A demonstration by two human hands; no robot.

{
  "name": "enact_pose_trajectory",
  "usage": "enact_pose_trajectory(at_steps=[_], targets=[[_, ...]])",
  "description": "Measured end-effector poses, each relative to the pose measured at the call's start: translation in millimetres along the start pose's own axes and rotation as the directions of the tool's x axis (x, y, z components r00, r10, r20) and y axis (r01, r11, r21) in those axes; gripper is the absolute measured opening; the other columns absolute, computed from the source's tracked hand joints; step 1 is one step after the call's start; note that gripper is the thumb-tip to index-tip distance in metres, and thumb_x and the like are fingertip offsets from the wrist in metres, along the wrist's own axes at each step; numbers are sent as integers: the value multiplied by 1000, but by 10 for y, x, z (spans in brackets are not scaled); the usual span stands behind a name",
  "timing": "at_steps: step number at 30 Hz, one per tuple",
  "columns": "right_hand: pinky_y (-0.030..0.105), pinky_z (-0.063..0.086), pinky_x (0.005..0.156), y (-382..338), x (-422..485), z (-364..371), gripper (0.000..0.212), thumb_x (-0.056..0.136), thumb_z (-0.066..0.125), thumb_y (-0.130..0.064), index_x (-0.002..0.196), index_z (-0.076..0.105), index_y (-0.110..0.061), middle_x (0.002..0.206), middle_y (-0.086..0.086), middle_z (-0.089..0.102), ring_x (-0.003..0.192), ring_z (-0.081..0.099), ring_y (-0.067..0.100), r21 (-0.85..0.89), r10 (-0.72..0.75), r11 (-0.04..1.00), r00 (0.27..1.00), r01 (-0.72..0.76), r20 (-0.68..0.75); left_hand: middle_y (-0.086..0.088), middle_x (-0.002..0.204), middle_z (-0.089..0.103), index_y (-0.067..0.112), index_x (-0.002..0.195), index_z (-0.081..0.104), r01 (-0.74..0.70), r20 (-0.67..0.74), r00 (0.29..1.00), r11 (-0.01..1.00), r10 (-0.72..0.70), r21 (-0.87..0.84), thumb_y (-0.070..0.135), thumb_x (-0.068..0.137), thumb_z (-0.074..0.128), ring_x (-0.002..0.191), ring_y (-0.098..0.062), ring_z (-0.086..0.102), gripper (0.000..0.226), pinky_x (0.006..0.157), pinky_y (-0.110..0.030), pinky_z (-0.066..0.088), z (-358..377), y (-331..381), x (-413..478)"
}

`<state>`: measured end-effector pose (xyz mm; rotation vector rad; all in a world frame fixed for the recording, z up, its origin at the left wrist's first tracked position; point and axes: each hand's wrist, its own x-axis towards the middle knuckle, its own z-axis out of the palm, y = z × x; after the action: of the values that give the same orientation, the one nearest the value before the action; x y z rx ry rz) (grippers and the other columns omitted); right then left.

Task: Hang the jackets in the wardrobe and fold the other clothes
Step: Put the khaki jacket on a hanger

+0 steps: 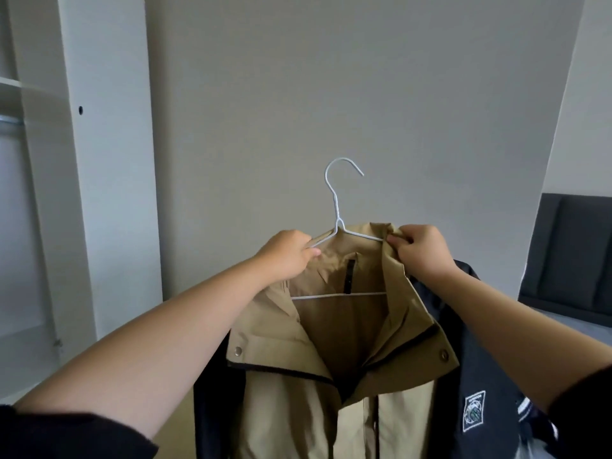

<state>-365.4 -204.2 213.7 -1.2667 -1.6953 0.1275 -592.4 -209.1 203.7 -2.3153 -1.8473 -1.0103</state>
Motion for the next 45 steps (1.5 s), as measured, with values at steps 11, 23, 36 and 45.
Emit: enact_pose_trajectory(at_steps=[11,23,36,45], targets=[[30,43,65,-177,15,-47,21,83,55,-7,102,61,1,89,14,61,84,55,30,-185,145,975,985,-126,91,2,57,45,14,60,45,128,-263,953,987,-149,-94,28,88,59,62,-24,46,34,49,-26,29,100,152,14],[29,36,55,-221,-601,274,23,91,54,-25,71,58,-15,65,0,55,60,49,17,-225,-161,945,939,235,304,3,55,43,7,69,54,69,-376,919,988,-118,-139,24,88,61,66,-30,49,26,57,-33,35,90,-83,-138],[27,27,47,125,-285,232,44,89,60,-24,53,39,-13,54,2,44,56,44,20,-190,21,982,988,9,155,5,87,59,22,89,56,100,16,995,984,-99,-146,29,78,73,82,-16,55,22,67,-26,39,-32,-31,-56],[27,22,46,169,-371,305,46,89,60,-23,50,34,-17,50,-2,41,52,39,18,-249,-83,963,994,99,74,1,64,46,12,84,55,486,541,793,825,-278,-288,44,94,51,46,-8,37,34,41,-17,29,-246,6,-56]])
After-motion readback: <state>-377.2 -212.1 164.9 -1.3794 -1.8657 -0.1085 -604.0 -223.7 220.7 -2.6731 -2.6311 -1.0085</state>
